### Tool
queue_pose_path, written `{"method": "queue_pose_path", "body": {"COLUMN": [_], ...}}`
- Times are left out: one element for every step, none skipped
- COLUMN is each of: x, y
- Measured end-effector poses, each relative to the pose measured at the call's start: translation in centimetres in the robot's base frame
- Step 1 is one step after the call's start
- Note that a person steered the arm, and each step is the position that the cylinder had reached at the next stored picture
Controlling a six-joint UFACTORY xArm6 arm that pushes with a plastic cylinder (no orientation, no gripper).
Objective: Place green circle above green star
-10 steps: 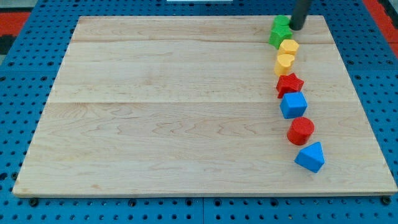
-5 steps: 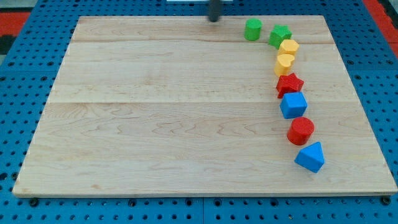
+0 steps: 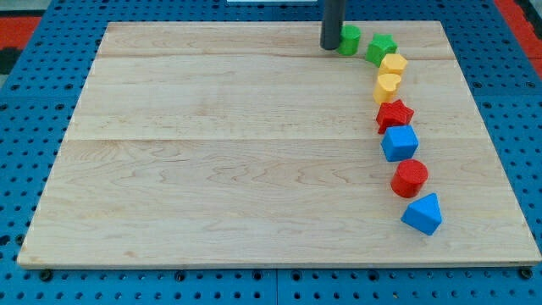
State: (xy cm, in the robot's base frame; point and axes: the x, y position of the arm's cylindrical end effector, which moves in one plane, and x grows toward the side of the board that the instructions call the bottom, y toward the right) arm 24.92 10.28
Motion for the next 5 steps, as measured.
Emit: {"method": "queue_pose_path", "body": {"x": [-1.2, -3.0, -4.3, -3.9, -1.4], "y": [0.6, 2.7, 5.0, 2.9, 0.9]}}
